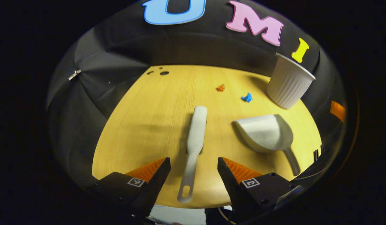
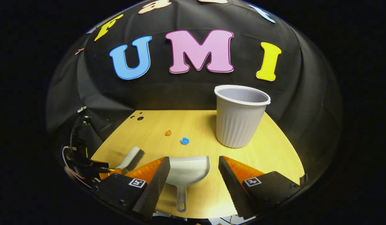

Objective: Pick up the small broom and dustpan from the desktop, sweep the trash into the dustpan with the broom, and then empty the trash into the garbage bin.

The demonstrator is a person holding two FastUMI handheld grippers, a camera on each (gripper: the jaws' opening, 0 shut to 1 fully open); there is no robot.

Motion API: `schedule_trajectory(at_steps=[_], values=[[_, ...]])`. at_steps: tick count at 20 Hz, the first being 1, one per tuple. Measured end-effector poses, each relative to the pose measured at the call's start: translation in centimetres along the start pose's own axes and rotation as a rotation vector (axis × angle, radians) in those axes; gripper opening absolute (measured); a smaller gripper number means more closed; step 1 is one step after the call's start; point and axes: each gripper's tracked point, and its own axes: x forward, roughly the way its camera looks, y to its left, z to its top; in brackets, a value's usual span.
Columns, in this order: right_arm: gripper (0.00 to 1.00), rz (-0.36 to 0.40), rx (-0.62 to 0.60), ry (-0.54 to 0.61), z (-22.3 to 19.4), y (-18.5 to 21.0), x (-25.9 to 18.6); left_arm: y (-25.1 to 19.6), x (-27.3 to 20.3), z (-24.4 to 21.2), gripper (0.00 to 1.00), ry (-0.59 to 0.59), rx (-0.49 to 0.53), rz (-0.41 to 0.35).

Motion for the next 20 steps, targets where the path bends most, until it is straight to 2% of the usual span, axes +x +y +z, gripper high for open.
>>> schedule_trajectory(at_steps=[4, 6, 12, 15, 18, 19, 20], values=[[0.97, 0.001, 0.017, 0.048, -1.8, 0.2, -0.1, 1.0, 2.7, -1.0, 0.96, 0.081, -0.052, -0.002], [0.97, 0.026, 0.041, 0.104, -3.6, 0.8, -0.1, 0.9, 4.0, -1.3, 0.94, 0.122, -0.057, -0.011], [0.98, 0.02, 0.046, 0.171, -6.3, 1.1, -0.9, 0.5, 6.5, -0.7, 0.89, 0.163, 0.083, 0.019], [0.98, 0.044, 0.07, 0.207, -7.9, 1.9, -1.2, -0.5, 7.3, -0.6, 0.83, 0.145, 0.099, 0.004], [0.98, 0.047, 0.094, 0.245, -9.1, 2.0, -1.5, -0.9, 7.7, -0.1, 0.71, 0.129, 0.109, -0.004], [0.98, 0.048, 0.106, 0.246, -9.2, 2.0, -1.7, -0.8, 8.1, 0.1, 0.6, 0.121, 0.112, -0.002], [0.99, 0.049, 0.117, 0.248, -9.2, 2.0, -1.7, -0.7, 8.0, 0.4, 0.54, 0.102, 0.109, 0.001]])
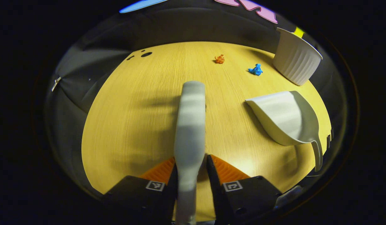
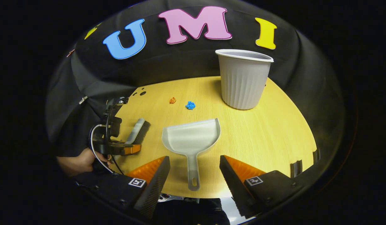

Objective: Pick up the small broom and dustpan from the desktop, sweep the trash into the dustpan with the broom, and then empty the trash into the garbage bin.

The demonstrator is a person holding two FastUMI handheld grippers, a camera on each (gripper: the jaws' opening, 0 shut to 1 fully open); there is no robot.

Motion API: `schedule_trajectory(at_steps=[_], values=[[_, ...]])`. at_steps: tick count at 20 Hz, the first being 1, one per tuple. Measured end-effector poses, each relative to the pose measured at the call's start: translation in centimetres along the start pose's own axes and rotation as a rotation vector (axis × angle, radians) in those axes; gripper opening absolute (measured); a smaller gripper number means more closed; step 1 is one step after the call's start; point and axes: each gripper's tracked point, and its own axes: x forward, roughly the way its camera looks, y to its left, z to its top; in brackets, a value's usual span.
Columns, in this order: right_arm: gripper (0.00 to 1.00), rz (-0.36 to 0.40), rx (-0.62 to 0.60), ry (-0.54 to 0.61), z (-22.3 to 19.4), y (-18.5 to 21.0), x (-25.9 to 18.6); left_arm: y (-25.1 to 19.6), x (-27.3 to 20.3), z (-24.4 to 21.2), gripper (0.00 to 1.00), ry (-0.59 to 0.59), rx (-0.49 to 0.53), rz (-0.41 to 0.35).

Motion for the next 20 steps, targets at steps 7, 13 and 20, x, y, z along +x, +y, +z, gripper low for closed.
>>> schedule_trajectory(at_steps=[7, 13, 20], values=[[0.99, -0.001, 0.028, 0.047, -0.8, 0.1, 1.3, 0.0, -0.4, 0.3, 0.27, -0.056, -0.006, -0.03], [0.99, 0.015, -0.008, 0.156, -3.5, 1.6, 4.1, 0.6, -3.9, 1.4, 0.29, -0.171, -0.056, -0.054], [0.99, -0.062, -0.079, 0.327, -7.3, 0.9, 9.3, 1.4, -8.4, 0.1, 0.26, -0.218, -0.099, -0.022]])
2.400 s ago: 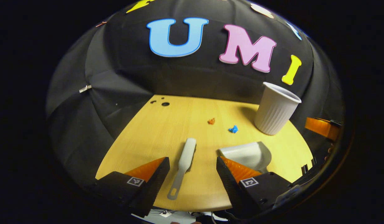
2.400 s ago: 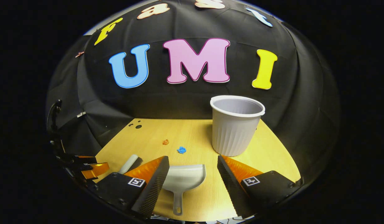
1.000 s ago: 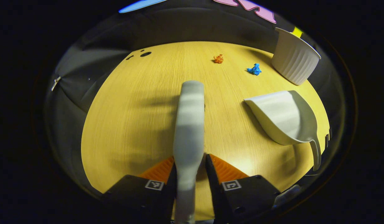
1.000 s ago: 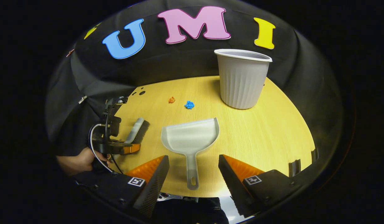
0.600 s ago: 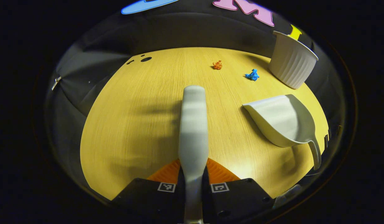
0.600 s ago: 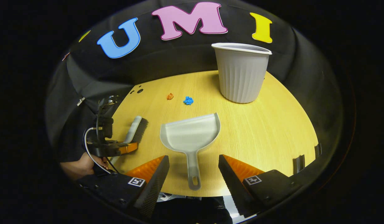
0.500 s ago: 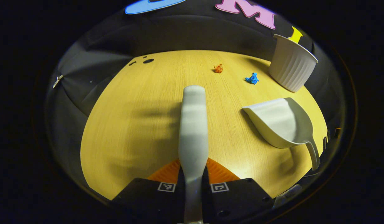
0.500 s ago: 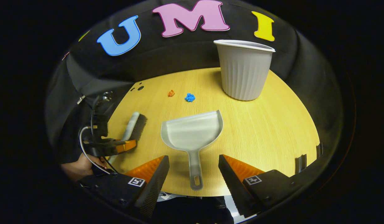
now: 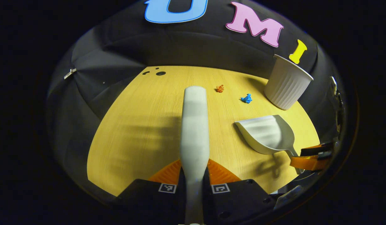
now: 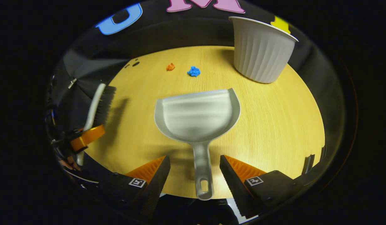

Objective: Pick up the small broom and dustpan from the desktop, sweep the trash into the dustpan with the broom, and then empty the trash into the garbage bin.

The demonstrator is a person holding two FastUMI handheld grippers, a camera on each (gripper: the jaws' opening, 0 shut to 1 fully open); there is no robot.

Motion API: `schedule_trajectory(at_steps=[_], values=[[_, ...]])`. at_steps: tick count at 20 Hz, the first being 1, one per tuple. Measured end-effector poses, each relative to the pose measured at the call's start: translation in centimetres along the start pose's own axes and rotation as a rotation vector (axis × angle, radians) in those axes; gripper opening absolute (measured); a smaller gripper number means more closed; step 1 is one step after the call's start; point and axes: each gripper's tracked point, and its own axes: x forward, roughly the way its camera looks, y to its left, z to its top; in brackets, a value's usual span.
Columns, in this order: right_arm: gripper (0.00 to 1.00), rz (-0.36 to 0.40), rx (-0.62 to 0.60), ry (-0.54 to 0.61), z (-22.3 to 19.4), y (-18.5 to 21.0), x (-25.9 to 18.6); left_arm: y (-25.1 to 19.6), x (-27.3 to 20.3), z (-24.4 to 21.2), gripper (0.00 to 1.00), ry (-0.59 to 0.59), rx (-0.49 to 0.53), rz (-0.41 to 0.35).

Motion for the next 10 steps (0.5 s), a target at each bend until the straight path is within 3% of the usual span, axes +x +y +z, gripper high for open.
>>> schedule_trajectory(at_steps=[10], values=[[1.0, -0.035, -0.044, 0.121, -0.8, -0.6, 5.1, -0.1, -1.8, -0.1, 0.26, -0.008, -0.039, 0.029]])
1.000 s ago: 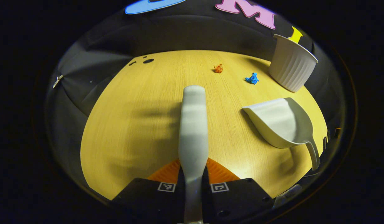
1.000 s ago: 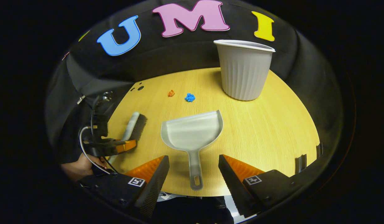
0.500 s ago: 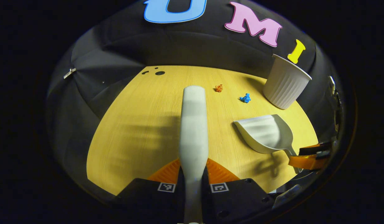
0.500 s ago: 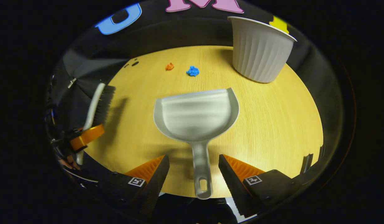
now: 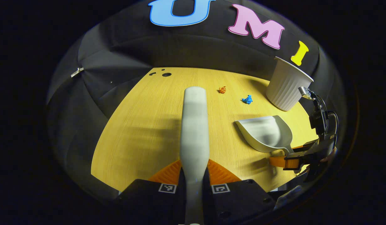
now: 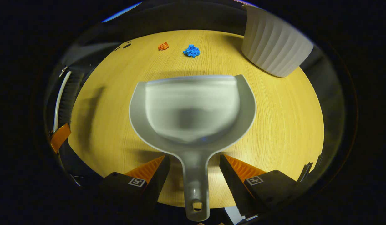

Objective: Pick up the small broom and dustpan from the desktop, sweep the trash into the dustpan with the broom, and then empty the trash into the garbage bin.

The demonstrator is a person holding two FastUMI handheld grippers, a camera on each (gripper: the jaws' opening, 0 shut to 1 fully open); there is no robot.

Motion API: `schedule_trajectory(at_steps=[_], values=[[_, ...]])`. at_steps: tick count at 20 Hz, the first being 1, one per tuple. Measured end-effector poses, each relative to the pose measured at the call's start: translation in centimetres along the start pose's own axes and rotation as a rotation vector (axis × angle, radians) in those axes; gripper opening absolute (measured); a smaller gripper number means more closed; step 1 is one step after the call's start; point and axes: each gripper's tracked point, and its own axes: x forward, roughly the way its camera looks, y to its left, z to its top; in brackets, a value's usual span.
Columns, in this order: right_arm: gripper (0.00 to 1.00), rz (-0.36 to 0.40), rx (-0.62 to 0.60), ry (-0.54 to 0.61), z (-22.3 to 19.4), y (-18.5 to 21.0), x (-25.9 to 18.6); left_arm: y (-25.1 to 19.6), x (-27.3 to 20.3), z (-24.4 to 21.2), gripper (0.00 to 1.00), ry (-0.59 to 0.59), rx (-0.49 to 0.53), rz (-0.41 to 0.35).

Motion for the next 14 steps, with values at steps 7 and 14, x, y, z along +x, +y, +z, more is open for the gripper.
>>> schedule_trajectory(at_steps=[7, 14], values=[[0.88, -0.037, 0.044, 0.009, 1.3, -0.6, 0.7, 0.2, 0.2, -0.3, 0.27, 0.027, -0.031, 0.051], [0.39, 0.022, -0.065, 0.013, 1.4, 0.1, 0.8, -0.5, 0.6, -1.9, 0.25, 0.071, -0.13, 0.09]])
